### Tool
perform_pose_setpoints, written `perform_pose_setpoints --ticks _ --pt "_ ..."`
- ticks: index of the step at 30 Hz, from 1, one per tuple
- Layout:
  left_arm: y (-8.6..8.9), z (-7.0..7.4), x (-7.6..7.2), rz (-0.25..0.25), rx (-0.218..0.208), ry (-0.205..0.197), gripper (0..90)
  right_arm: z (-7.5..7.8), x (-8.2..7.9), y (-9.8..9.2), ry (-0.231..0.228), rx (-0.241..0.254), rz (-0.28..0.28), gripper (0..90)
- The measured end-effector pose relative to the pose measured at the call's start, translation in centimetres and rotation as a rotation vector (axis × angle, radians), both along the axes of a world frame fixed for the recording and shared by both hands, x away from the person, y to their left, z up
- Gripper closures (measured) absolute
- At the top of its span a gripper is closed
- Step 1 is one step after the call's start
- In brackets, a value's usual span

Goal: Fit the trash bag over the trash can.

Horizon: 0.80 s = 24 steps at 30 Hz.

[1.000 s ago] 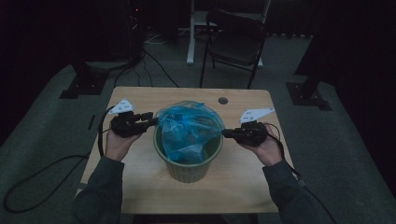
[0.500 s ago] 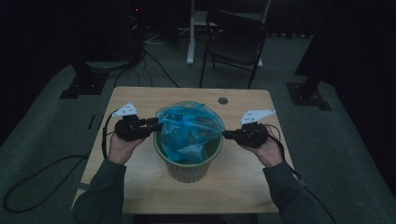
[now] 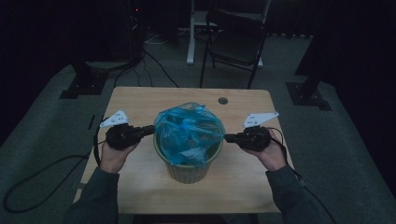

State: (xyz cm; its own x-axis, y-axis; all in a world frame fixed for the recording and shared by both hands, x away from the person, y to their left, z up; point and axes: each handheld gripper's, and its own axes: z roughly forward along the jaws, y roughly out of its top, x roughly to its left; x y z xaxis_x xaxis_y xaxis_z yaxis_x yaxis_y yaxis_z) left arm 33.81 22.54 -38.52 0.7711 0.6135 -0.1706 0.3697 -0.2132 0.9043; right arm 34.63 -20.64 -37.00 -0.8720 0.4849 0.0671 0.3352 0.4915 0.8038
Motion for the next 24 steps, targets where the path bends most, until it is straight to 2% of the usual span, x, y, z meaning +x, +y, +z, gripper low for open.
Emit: perform_pose_setpoints --ticks 13,18,24 --pt "0.7 -1.1 -2.3 -0.049 -0.039 0.051 89.7 -0.3 -1.3 0.2 0.037 -0.016 0.066 90.0" --pt "0.6 -2.0 -3.4 -0.082 -0.055 0.077 89.7 -0.7 -2.3 0.5 0.061 -0.026 0.121 90.0" --pt "0.6 -2.8 -4.0 -0.107 -0.072 0.103 89.7 -1.1 -2.8 1.1 0.078 -0.027 0.160 90.0"
